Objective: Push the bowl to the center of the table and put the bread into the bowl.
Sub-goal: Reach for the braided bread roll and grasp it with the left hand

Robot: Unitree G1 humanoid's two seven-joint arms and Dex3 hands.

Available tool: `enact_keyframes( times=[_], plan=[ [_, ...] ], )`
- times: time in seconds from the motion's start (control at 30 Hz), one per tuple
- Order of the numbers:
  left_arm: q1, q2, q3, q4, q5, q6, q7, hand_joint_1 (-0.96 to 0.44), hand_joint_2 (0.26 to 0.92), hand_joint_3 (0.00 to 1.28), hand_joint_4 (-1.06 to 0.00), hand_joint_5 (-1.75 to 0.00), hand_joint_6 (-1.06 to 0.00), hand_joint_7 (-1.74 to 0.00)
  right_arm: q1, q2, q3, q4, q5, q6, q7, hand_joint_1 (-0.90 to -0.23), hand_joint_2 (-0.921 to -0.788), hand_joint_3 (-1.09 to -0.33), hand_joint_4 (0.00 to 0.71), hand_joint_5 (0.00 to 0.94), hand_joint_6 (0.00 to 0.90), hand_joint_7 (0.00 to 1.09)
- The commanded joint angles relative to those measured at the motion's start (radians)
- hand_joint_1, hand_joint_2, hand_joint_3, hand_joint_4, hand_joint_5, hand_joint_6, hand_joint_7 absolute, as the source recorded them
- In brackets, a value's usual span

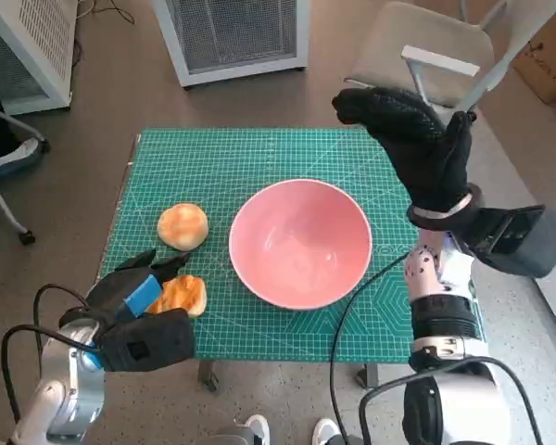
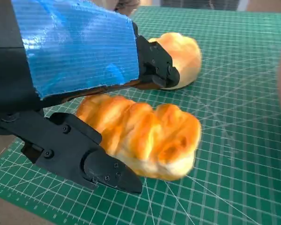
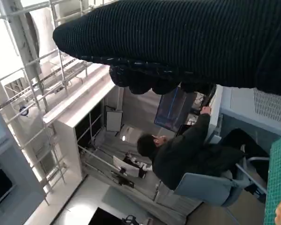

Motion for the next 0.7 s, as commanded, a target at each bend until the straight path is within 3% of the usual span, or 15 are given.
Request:
enact_keyframes(
  times=[0.03, 0.17, 0.27, 0.3, 0.33, 0.43, 0.53, 0.7],
  plan=[
    [-0.021, -0.016, -0.012, 0.04, 0.033, -0.013, 0.046, -0.08, 0.81, 0.0, -0.37, -0.03, -0.51, -0.05, 0.02, -0.003, 0.0, -0.006, 0.002, 0.018, 0.007, -0.662, -0.921, -0.723, 0.2, 0.0, -0.001, 0.55],
    [-0.025, -0.009, -0.021, 0.064, 0.066, -0.026, 0.074, 0.04, 0.85, 0.01, -0.62, -0.08, -0.72, -0.12, 0.023, -0.001, -0.001, -0.012, 0.005, 0.025, 0.009, -0.665, -0.921, -0.717, 0.203, 0.002, 0.007, 0.56],
    [-0.026, -0.001, -0.026, 0.071, 0.085, -0.035, 0.083, 0.06, 0.863, 0.02, -0.71, -0.11, -0.78, -0.15, 0.024, 0.0, -0.001, -0.016, 0.008, 0.029, 0.009, -0.666, -0.921, -0.715, 0.204, 0.002, 0.007, 0.56],
    [-0.027, 0.003, -0.029, 0.073, 0.094, -0.04, 0.086, 0.04, 0.883, 0.02, -0.73, -0.5, -0.75, -0.45, 0.025, 0.0, 0.0, -0.018, 0.009, 0.031, 0.009, -0.664, -0.921, -0.713, 0.204, 0.002, 0.006, 0.56],
    [-0.026, 0.006, -0.03, 0.075, 0.101, -0.044, 0.088, 0.03, 0.896, 0.03, -0.73, -0.76, -0.71, -0.66, 0.025, 0.0, 0.0, -0.02, 0.01, 0.033, 0.009, -0.663, -0.921, -0.712, 0.204, 0.002, 0.006, 0.57],
    [-0.024, 0.016, -0.031, 0.072, 0.119, -0.059, 0.091, 0.01, 0.908, 0.04, -0.73, -1.1, -0.69, -0.87, 0.026, 0.0, -0.001, -0.023, 0.013, 0.036, 0.01, -0.658, -0.921, -0.71, 0.204, 0.002, 0.003, 0.57],
    [-0.022, 0.021, -0.026, 0.067, 0.127, -0.067, 0.08, 0.01, 0.908, 0.05, -0.73, -1.19, -0.7, -0.94, 0.027, 0.001, -0.002, -0.025, 0.015, 0.04, 0.012, -0.652, -0.921, -0.709, 0.204, 0.002, 0.001, 0.58],
    [-0.022, 0.026, -0.018, 0.047, 0.124, -0.057, 0.046, 0.0, 0.914, 0.05, -0.71, -1.2, -0.68, -1.05, 0.028, 0.003, -0.002, -0.027, 0.016, 0.041, 0.014, -0.646, -0.921, -0.71, 0.204, 0.001, -0.001, 0.58]
  ],
)
